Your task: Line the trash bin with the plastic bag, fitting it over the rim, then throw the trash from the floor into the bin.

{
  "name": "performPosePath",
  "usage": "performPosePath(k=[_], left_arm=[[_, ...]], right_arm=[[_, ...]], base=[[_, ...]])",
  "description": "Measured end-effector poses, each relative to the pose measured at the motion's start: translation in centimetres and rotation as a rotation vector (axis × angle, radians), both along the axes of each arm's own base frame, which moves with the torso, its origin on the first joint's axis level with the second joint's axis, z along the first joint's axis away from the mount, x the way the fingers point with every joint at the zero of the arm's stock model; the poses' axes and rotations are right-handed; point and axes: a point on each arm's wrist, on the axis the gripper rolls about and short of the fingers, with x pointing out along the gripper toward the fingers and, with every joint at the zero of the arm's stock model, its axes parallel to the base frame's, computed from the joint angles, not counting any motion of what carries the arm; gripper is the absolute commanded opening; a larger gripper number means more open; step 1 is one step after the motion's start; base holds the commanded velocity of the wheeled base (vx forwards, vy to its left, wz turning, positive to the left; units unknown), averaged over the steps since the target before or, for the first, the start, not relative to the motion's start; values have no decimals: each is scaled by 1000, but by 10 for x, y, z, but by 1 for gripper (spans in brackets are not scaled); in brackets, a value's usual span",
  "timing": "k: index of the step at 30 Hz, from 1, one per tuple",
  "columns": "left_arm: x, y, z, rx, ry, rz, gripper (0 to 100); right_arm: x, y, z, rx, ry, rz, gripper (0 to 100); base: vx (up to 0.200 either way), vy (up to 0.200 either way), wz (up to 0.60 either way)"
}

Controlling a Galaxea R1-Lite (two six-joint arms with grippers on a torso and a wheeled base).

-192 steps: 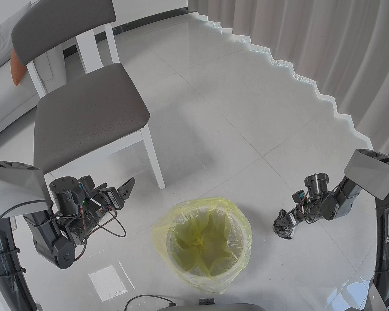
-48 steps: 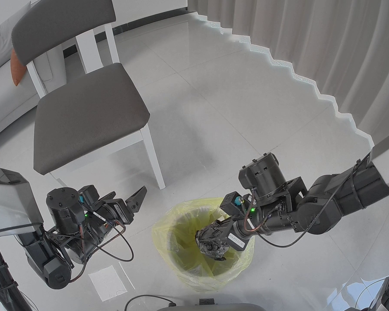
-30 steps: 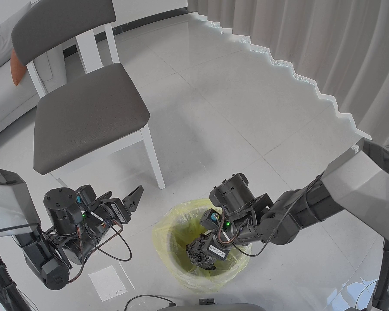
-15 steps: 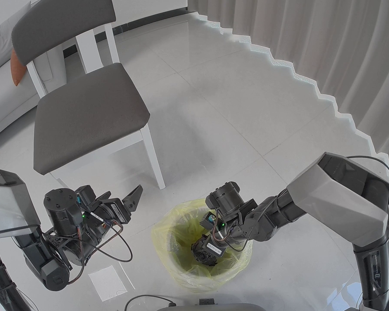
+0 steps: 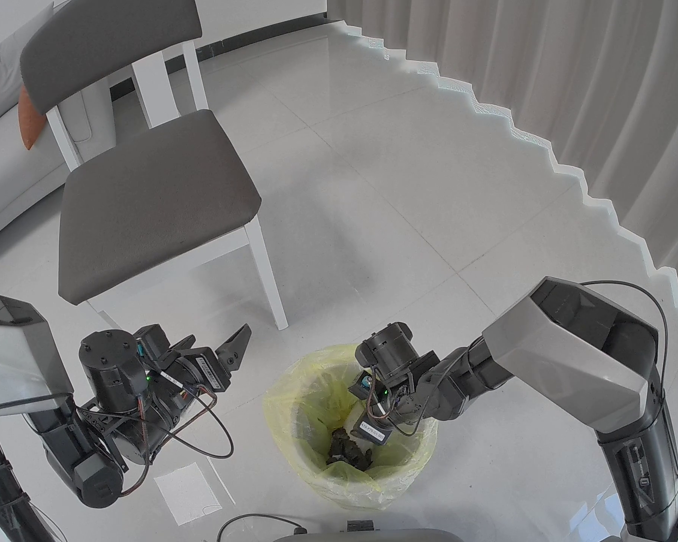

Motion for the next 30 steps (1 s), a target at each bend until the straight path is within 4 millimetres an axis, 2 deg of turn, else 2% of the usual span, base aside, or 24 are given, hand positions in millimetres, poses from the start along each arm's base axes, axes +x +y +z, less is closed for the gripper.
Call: performPosePath(k=[9, 16, 21, 26, 30], left_arm=[[0, 0, -2, 3, 8, 2, 100], [0, -2, -8, 5, 35, -1, 100], [5, -6, -29, 41, 99, 12, 100], [16, -11, -49, 81, 138, 29, 100], [28, -15, -65, 149, 147, 18, 100]], right_arm=[[-3, -1, -1, -7, 6, -2, 100], [-13, -3, 15, 0, -2, 9, 100], [-23, -8, 38, 17, -22, 15, 100], [-38, -21, 77, 58, -67, 10, 100], [-53, -40, 108, 97, -105, -12, 100]], base=[[0, 0, 0], [0, 0, 0], [0, 0, 0], [0, 0, 0], [0, 0, 0]])
